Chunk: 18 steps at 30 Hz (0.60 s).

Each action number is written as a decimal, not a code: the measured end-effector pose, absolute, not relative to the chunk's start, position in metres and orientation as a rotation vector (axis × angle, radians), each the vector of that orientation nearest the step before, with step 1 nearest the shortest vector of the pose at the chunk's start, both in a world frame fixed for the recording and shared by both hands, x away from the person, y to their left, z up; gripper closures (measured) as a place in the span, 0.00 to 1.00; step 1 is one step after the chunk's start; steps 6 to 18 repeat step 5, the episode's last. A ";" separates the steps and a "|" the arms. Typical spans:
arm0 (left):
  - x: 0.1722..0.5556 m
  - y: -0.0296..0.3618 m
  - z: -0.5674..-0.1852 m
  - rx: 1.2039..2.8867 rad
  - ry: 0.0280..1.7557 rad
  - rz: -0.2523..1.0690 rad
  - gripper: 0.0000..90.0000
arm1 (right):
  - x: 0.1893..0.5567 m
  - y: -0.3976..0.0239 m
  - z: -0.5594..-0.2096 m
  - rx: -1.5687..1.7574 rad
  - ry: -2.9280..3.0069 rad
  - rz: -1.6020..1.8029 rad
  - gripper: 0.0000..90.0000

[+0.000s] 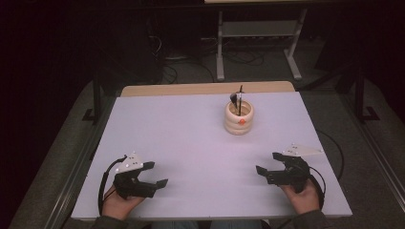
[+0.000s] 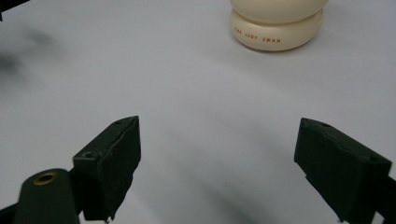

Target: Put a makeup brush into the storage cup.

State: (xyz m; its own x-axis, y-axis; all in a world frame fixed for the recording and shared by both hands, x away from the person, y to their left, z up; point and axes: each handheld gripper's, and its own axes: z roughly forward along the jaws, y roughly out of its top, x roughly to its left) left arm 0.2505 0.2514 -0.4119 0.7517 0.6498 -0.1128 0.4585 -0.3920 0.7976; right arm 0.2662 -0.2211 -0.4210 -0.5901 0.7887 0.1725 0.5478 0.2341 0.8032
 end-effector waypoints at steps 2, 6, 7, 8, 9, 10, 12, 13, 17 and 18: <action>0.251 0.252 -0.412 2.052 0.836 0.268 0.20 | 0.265 -0.221 -0.421 1.259 2.243 1.278 0.15; 0.251 0.252 -0.412 2.049 0.828 0.270 0.20 | 0.265 -0.220 -0.422 1.247 2.250 1.263 0.15; 0.251 0.252 -0.412 2.049 0.828 0.270 0.20 | 0.265 -0.220 -0.422 1.247 2.250 1.263 0.15; 0.251 0.252 -0.412 2.049 0.828 0.270 0.20 | 0.265 -0.220 -0.422 1.247 2.250 1.263 0.15; 0.251 0.252 -0.412 2.049 0.828 0.270 0.20 | 0.265 -0.220 -0.422 1.247 2.250 1.263 0.15; 0.251 0.252 -0.412 2.049 0.828 0.270 0.20 | 0.265 -0.220 -0.422 1.247 2.250 1.263 0.15; 0.251 0.252 -0.412 2.049 0.828 0.270 0.20 | 0.265 -0.220 -0.422 1.247 2.250 1.263 0.15; 0.251 0.252 -0.412 2.049 0.828 0.270 0.20 | 0.265 -0.220 -0.422 1.247 2.250 1.263 0.15; 0.251 0.252 -0.412 2.049 0.828 0.270 0.20 | 0.265 -0.220 -0.422 1.247 2.250 1.263 0.15; 0.251 0.252 -0.412 2.049 0.828 0.270 0.20 | 0.265 -0.220 -0.422 1.247 2.250 1.263 0.15</action>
